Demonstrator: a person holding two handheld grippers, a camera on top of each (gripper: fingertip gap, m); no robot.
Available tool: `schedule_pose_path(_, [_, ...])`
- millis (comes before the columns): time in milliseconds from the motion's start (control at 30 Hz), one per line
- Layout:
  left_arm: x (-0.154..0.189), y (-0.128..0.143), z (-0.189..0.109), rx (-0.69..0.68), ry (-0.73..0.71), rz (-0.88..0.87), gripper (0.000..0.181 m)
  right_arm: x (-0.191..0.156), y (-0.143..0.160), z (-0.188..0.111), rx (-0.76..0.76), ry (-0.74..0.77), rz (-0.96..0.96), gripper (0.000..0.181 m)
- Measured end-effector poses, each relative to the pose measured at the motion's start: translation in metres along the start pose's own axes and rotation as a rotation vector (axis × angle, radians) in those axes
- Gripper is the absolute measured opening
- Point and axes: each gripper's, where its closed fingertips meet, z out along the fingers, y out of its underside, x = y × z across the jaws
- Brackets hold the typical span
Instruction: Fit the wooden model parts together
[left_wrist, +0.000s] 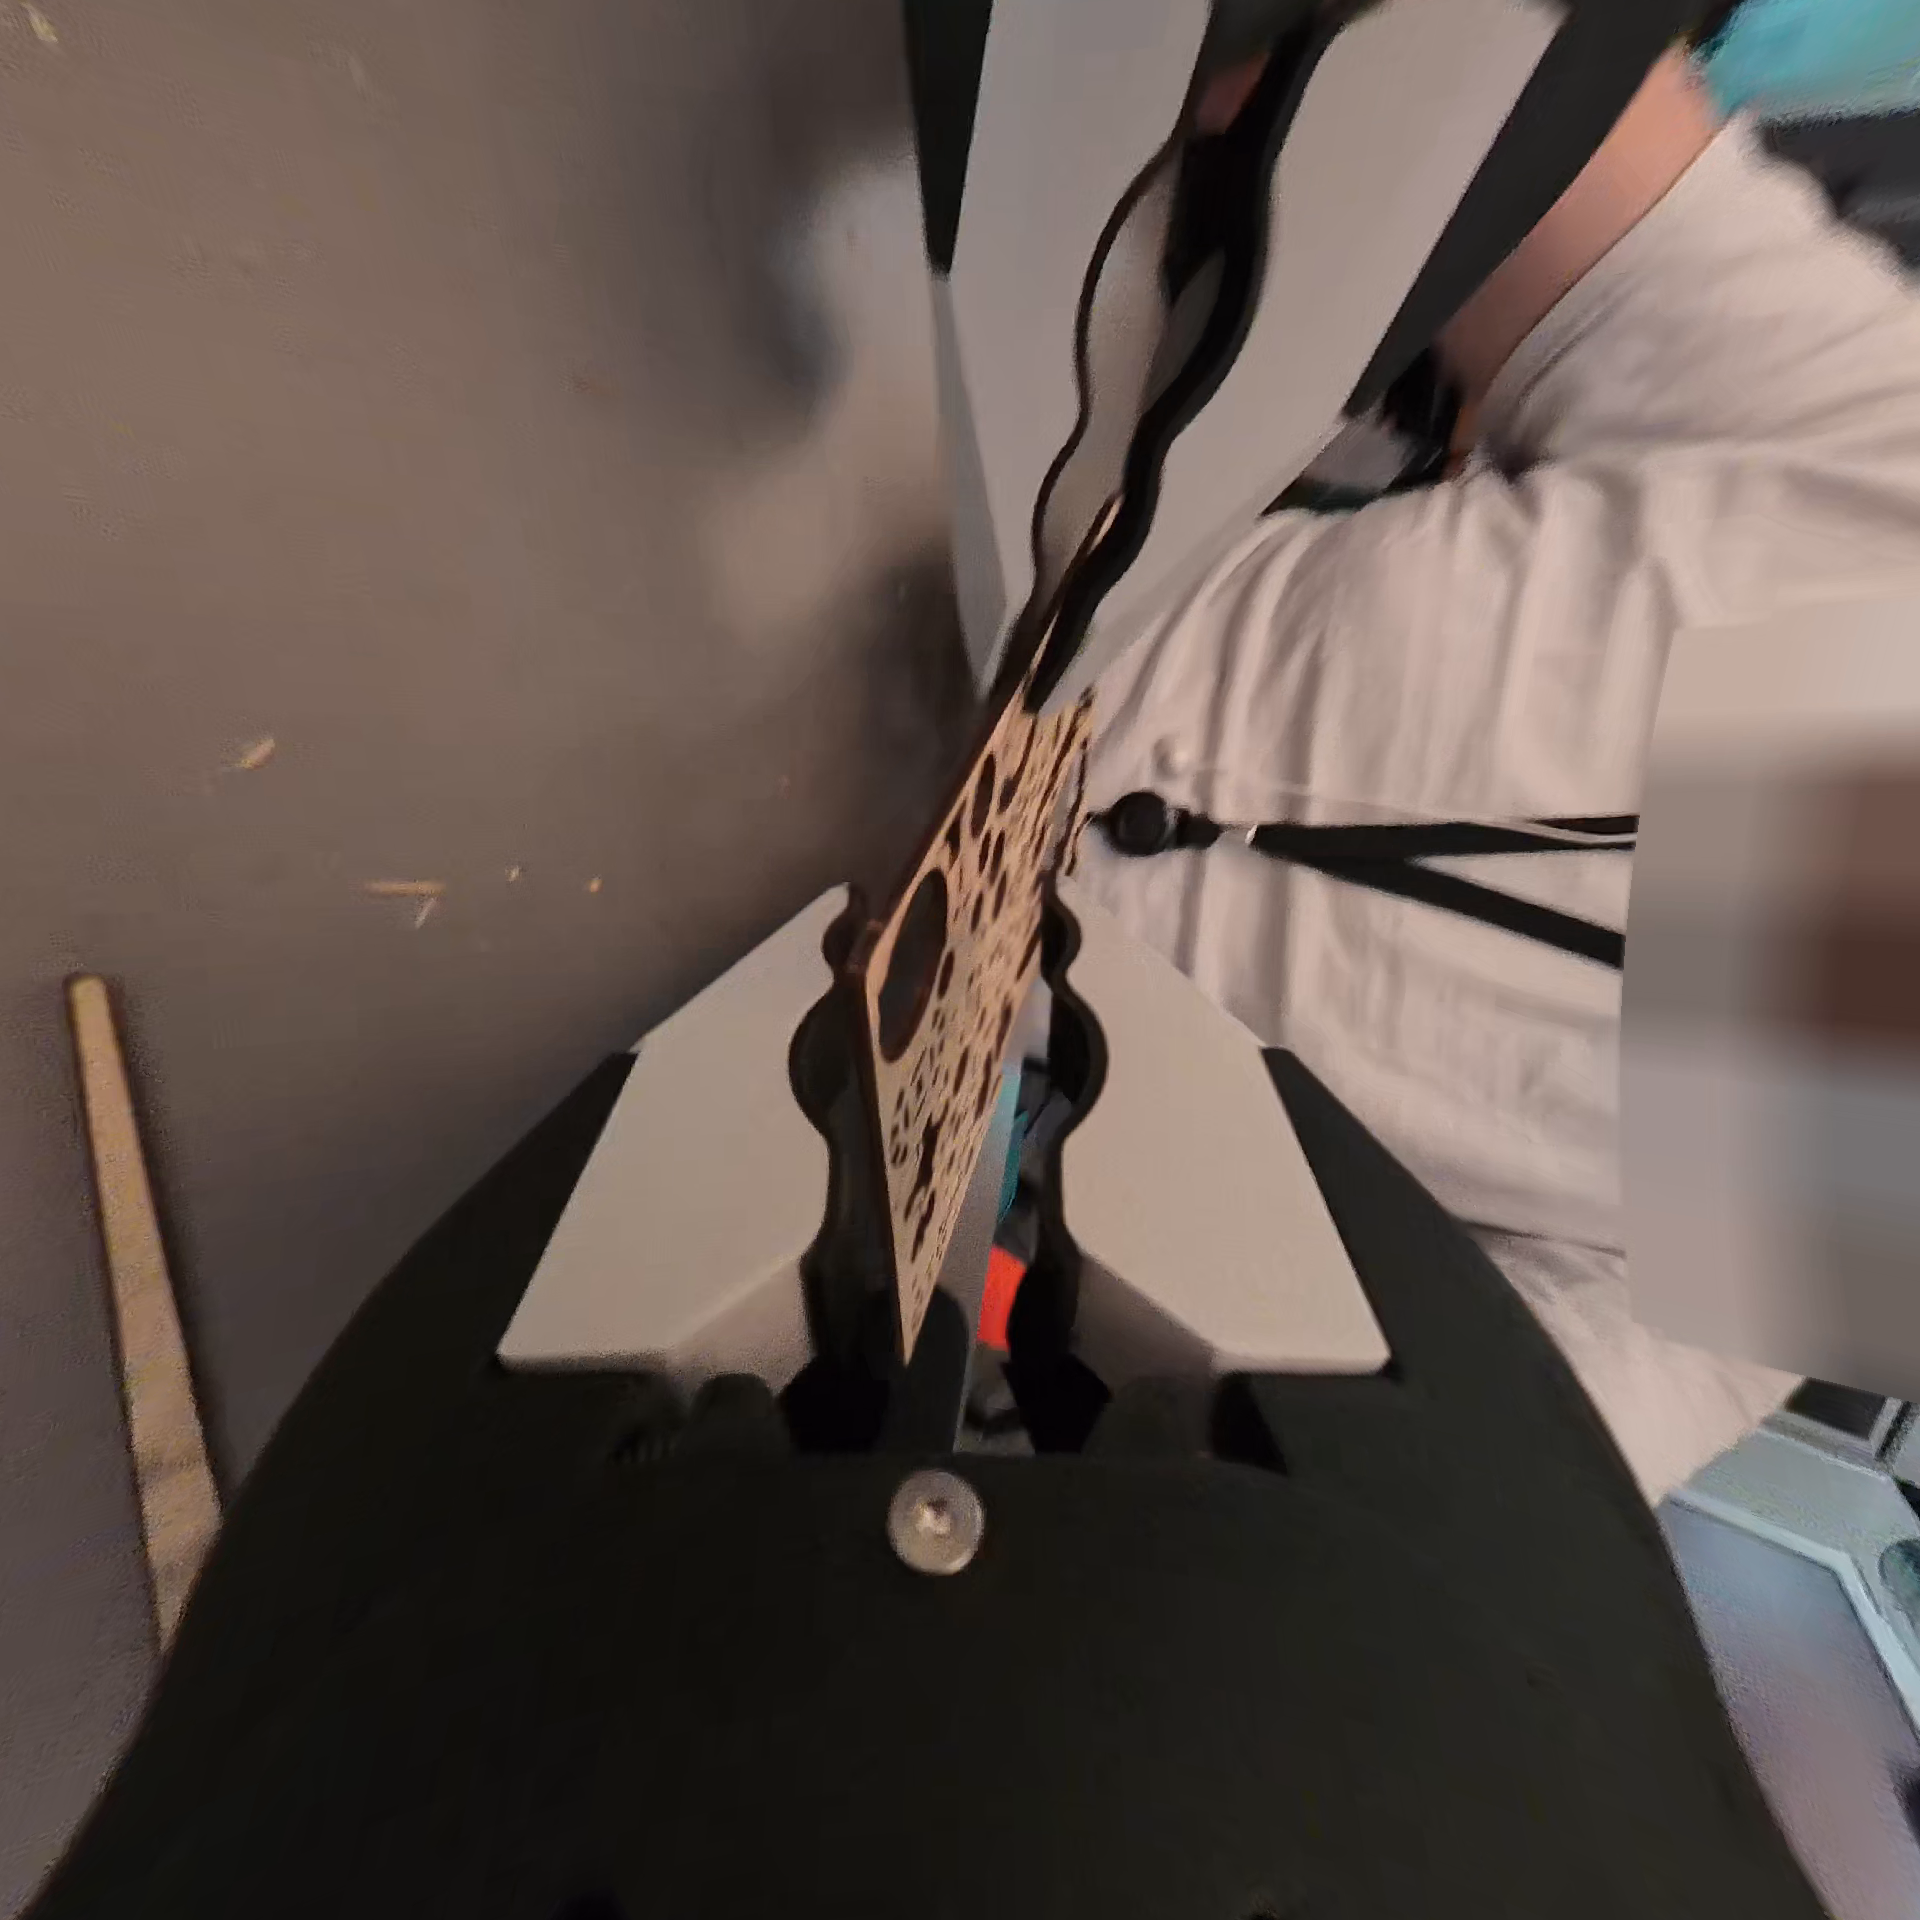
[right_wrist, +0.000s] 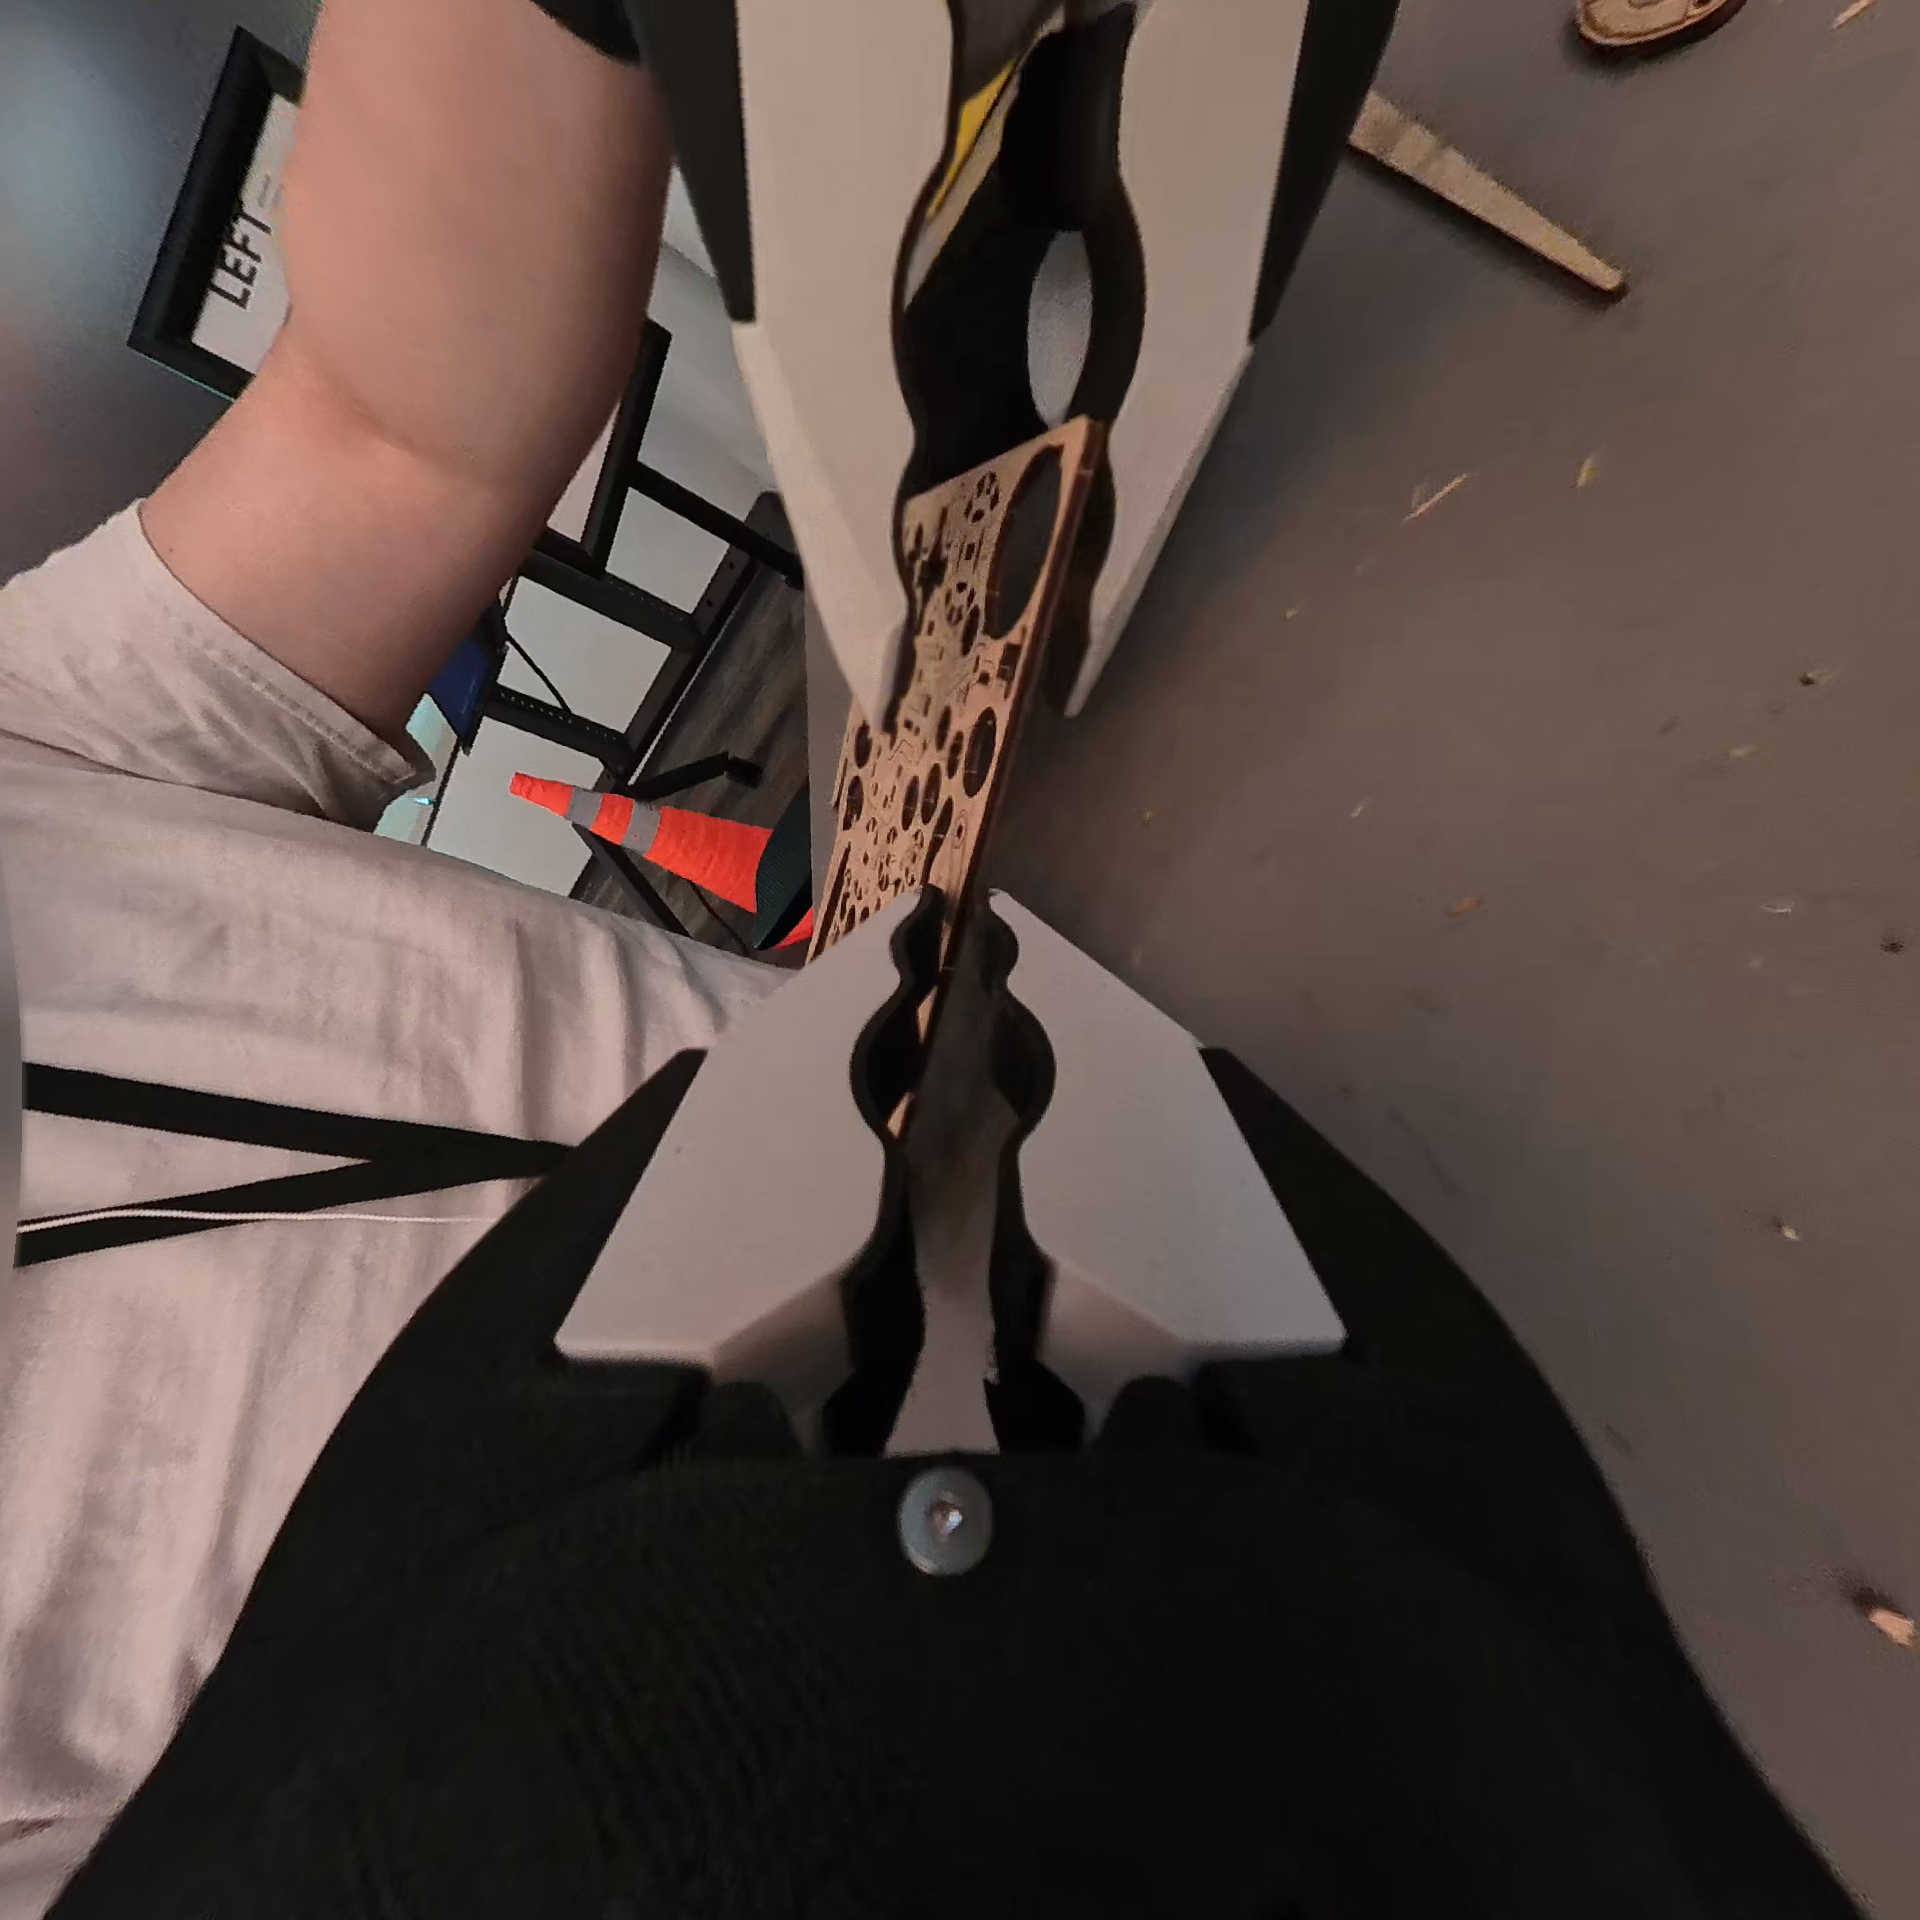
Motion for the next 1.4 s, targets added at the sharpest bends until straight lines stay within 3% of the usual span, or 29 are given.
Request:
schedule_pose_path(67, [0.002,-0.005,0.002,0.036,0.029,0.007,0.031,-0.001,-0.001,0.001,0.018,-0.006,-0.005,0.003])
schedule_pose_path(200, [0.005,0.002,0.017,-0.009,0.048,0.021,0.009,-0.002,0.002,0.003,0.010,-0.012,-0.023,0.004])
schedule_pose_path(300, [0.009,0.002,0.019,-0.010,0.071,0.037,0.004,-0.004,0.003,0.003,0.015,-0.042,0.002,0.004])
schedule_pose_path(1400, [0.011,0.009,0.018,-0.046,0.044,0.045,0.003,-0.004,-0.003,0.010,0.002,-0.054,0.122,0.002])
